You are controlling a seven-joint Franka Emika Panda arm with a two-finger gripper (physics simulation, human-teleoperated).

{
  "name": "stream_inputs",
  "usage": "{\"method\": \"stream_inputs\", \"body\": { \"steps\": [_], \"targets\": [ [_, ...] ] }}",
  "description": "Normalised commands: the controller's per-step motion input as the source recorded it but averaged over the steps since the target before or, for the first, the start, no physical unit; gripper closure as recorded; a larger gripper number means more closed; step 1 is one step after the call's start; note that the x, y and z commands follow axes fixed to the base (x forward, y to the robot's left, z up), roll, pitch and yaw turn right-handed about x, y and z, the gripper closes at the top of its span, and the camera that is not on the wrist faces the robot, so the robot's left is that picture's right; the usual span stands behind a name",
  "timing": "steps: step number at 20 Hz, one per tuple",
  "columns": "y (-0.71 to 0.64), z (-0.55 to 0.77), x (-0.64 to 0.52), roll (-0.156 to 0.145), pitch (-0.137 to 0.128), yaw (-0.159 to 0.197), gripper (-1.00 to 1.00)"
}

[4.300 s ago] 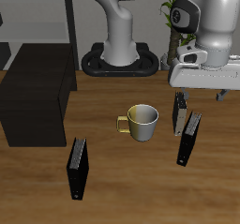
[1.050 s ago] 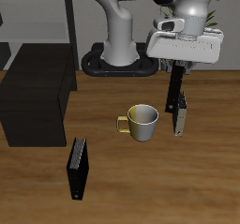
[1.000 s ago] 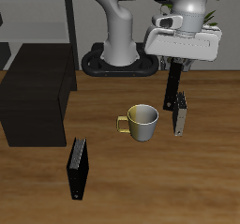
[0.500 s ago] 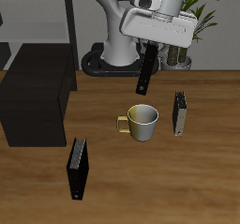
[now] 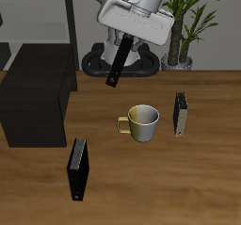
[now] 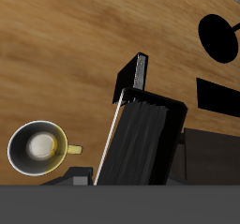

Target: Place the left black book flat on top of the shelf

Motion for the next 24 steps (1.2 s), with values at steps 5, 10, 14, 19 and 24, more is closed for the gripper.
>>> {"method": "stream_inputs", "body": {
  "steps": [5, 10, 14, 19, 24],
  "targets": [
    [-0.52, 0.13, -0.1, -0.108, -0.029, 0.013, 1.0],
    [-0.58, 0.07, -0.04, -0.126, -0.021, 0.007, 1.0],
    [-0.58, 0.01, -0.02, -0.158, -0.017, 0.018, 1.0],
    [-0.51, -0.09, -0.01, -0.138, 0.007, 0.011, 1.0],
    [-0.4, -0.19, -0.01, -0.118, 0.01, 0.015, 1.0]
  ]
}}
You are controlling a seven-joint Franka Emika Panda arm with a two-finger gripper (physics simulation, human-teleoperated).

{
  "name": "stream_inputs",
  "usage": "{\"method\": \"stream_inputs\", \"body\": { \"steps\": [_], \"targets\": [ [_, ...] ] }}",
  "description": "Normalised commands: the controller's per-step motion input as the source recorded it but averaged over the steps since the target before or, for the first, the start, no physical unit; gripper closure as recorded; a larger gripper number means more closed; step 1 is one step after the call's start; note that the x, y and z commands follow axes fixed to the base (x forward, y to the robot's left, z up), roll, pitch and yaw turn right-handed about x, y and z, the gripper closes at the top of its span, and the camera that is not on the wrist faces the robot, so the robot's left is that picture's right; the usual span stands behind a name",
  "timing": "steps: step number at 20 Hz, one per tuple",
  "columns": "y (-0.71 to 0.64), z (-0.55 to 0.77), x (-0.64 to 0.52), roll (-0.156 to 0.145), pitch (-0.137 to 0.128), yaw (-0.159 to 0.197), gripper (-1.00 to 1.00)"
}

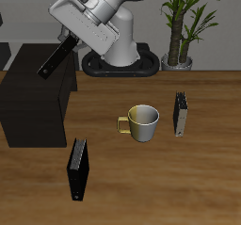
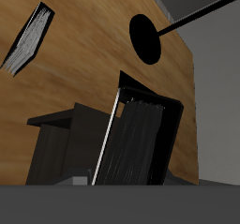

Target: Place the left black book flat on top of the shelf

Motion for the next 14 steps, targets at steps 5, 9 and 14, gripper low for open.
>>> {"method": "stream_inputs", "body": {
  "steps": [5, 9, 14],
  "targets": [
    [-0.34, -0.26, 0.04, -0.088, 0.039, 0.016, 1.0],
    [-0.36, -0.28, 0.05, -0.113, 0.041, 0.013, 1.0],
    [-0.21, -0.21, 0.03, -0.104, 0.026, 0.03, 1.0]
  ]
}}
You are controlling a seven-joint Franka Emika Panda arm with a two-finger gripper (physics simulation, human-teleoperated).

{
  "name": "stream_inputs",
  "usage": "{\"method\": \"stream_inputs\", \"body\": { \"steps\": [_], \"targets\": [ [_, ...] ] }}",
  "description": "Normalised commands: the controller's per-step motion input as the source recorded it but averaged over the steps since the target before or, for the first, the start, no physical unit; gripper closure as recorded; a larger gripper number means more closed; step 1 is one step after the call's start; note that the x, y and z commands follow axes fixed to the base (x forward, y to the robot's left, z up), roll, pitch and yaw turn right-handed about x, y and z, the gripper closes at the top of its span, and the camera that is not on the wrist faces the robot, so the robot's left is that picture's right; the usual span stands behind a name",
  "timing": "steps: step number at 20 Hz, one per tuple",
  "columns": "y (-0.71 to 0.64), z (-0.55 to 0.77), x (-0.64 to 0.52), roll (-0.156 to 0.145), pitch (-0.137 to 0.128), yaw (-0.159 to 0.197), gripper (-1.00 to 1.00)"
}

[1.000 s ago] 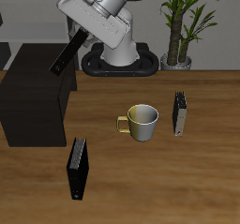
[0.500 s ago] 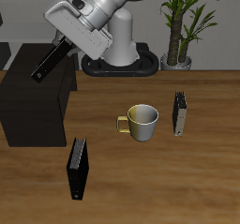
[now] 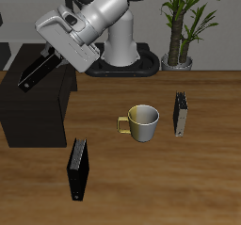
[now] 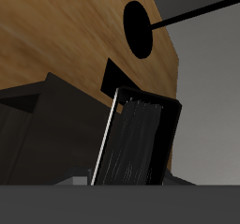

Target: Place the left black book flat on top of the shelf

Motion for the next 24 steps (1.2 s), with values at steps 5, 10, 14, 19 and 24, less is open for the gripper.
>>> {"method": "stream_inputs", "body": {
  "steps": [5, 10, 14, 19, 24],
  "targets": [
    [-0.08, -0.2, 0.06, -0.049, 0.02, 0.032, 1.0],
    [-0.06, -0.46, 0.13, -0.028, 0.172, -0.039, 1.0],
    [0.13, -0.4, 0.09, 0.023, 0.147, -0.06, 1.0],
    [0.42, -0.15, 0.11, 0.145, 0.062, -0.014, -1.0],
    [0.32, 0.21, -0.02, 0.082, -0.005, -0.066, -1.0]
  ]
}}
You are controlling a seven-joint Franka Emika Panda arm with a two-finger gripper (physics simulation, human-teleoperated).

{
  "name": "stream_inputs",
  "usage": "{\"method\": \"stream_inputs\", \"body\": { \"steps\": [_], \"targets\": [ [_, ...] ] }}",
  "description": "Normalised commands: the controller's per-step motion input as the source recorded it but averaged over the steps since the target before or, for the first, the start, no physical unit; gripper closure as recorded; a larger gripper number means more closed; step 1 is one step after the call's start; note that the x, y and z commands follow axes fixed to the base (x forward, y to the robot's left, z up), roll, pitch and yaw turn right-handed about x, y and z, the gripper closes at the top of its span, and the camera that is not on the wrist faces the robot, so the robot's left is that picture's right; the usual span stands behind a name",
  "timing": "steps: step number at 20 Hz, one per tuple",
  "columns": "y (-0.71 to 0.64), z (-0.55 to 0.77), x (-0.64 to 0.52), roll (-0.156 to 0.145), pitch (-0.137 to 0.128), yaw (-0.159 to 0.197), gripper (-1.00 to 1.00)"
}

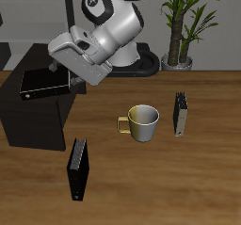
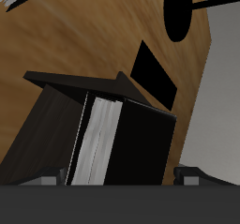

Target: Place the left black book flat on top of the shelf

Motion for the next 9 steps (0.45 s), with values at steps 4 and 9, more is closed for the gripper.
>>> {"method": "stream_inputs", "body": {
  "steps": [4, 9],
  "targets": [
    [0.37, 0.37, -0.11, 0.124, -0.044, -0.061, -1.0],
    [0.12, 0.15, 0.04, 0.045, -0.016, -0.032, -1.0]
  ]
}}
